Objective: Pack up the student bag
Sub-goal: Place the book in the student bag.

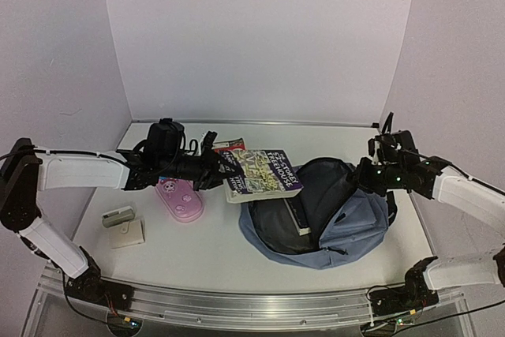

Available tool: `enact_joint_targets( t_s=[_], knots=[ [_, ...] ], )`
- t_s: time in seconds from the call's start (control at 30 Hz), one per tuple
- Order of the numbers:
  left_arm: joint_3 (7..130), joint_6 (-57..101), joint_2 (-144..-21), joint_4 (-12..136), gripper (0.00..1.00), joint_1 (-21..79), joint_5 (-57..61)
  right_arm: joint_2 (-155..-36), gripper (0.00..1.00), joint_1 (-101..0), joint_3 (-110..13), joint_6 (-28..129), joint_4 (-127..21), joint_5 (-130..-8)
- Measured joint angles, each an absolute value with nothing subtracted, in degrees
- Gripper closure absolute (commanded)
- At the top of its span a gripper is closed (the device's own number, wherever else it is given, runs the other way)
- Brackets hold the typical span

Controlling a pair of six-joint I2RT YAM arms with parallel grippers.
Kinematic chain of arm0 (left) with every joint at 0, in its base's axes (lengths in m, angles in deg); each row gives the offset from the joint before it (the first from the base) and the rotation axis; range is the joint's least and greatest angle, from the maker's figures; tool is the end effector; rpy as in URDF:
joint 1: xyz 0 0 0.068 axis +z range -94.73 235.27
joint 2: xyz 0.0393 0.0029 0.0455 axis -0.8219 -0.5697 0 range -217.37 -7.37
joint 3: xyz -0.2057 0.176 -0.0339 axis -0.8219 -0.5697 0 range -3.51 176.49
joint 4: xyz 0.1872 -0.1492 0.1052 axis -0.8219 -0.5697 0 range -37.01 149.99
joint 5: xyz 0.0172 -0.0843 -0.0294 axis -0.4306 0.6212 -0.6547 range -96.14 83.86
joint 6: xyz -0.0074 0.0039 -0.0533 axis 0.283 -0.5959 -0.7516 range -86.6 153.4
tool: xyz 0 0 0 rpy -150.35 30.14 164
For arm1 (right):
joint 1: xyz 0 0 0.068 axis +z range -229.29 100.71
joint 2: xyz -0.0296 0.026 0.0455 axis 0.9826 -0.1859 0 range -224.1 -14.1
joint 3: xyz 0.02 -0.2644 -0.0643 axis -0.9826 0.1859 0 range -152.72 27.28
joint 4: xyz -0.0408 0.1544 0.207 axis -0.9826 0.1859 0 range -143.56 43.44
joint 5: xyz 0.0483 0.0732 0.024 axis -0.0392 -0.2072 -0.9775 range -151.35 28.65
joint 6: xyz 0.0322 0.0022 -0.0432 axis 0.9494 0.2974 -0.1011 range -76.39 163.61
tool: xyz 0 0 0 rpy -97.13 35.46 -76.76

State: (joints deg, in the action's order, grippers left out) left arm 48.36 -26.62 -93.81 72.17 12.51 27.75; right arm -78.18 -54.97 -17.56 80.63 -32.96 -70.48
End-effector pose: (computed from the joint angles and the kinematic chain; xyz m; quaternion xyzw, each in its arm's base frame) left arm 0.2326 -0.2421 0.2480 0.0410 0.8102 -0.5670 0.1429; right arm 0.2160 0.1039 0.2570 0.0663 0.9010 0.2776 0.3267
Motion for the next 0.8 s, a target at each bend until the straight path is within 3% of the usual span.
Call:
enact_joint_targets(
  t_s=[0.3,0.8],
  knots=[
    [48.0,-28.8,-97.6,75.2,1.00,11.1,28.2,-71.1,1.00,-54.8,-19.2,82.9,-32.9,-71.7],
    [48.2,-34.1,-107.1,82.7,1.00,9.8,30.2,-70.5,1.00,-54.8,-20.9,83.9,-33.4,-74.3]
  ],
)
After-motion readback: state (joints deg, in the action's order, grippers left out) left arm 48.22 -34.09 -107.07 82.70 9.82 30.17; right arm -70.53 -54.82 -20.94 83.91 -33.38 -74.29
